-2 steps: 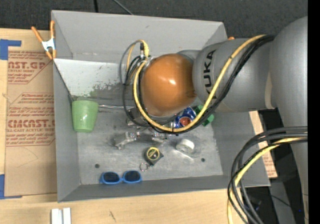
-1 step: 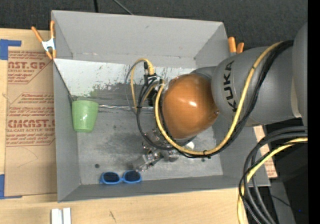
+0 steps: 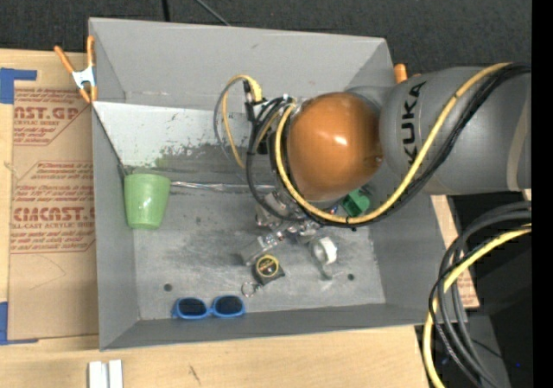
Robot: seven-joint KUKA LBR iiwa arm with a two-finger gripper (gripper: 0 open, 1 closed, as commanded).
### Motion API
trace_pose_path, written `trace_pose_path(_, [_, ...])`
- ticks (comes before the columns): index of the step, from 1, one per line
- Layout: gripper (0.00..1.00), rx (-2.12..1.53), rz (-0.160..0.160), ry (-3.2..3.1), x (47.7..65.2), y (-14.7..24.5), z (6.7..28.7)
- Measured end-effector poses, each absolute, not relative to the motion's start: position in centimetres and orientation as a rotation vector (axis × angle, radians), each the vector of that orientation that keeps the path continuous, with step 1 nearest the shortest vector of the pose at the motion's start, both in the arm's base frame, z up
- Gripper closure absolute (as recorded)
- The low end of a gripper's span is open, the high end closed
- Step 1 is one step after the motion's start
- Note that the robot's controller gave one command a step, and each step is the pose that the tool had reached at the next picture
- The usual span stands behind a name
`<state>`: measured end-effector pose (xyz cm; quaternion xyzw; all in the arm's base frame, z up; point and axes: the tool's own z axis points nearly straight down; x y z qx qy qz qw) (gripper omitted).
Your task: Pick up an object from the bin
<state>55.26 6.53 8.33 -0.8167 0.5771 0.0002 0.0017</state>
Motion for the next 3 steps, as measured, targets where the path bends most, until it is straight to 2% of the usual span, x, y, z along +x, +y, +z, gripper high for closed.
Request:
trace_pose_path(1, [0.0, -2.735, 0.009, 1.548, 48.2, 5.3, 6.9])
trace_pose_path(2, [0.0, -2.847, 0.01, 1.318, 57.3, 9.5, 7.0])
trace_pose_path(3, [0.0, -2.618, -0.002, 1.725, 56.2, 8.3, 14.7])
